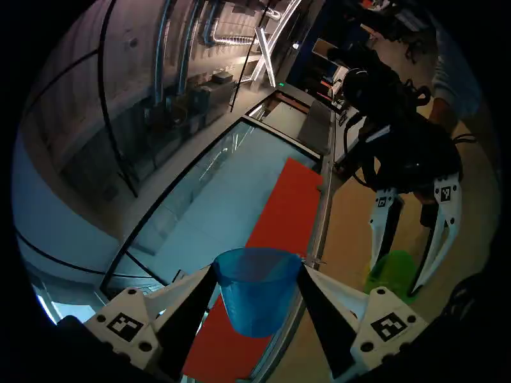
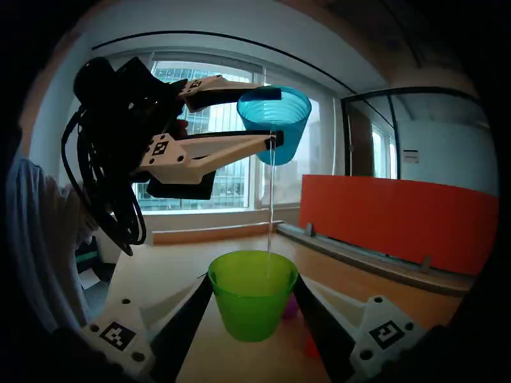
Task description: Pour water
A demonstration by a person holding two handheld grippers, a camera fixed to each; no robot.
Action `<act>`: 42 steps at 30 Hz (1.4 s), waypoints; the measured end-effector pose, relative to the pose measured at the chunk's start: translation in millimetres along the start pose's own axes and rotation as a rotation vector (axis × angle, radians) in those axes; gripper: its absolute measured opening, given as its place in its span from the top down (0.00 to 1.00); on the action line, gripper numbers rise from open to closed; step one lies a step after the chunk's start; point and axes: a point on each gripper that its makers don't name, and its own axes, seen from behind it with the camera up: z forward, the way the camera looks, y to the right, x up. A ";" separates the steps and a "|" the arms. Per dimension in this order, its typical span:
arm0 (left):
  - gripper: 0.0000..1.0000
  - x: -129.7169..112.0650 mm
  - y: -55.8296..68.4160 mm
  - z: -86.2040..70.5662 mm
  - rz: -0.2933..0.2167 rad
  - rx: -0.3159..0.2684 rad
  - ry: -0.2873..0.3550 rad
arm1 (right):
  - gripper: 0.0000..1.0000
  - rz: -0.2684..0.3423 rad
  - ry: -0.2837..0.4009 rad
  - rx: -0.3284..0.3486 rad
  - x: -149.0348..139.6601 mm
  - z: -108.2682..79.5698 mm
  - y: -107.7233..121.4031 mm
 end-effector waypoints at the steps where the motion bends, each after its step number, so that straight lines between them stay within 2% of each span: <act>1: 0.12 0.5 -0.2 0.0 0.007 0.001 0.000 | 0.09 -0.001 0.000 0.000 0.0 -0.1 0.0; 12: 0.12 3.4 -6.5 -0.9 0.055 0.018 0.000 | 0.09 -0.003 0.004 -0.008 1.1 -3.4 1.9; 23: 0.12 5.0 -5.4 -2.2 0.099 0.021 -0.002 | 0.09 -0.006 0.005 -0.015 1.3 -5.0 5.1; 42: 0.12 11.5 -14.2 -10.0 0.167 0.038 0.001 | 0.09 -0.015 0.004 -0.018 2.4 -2.8 4.8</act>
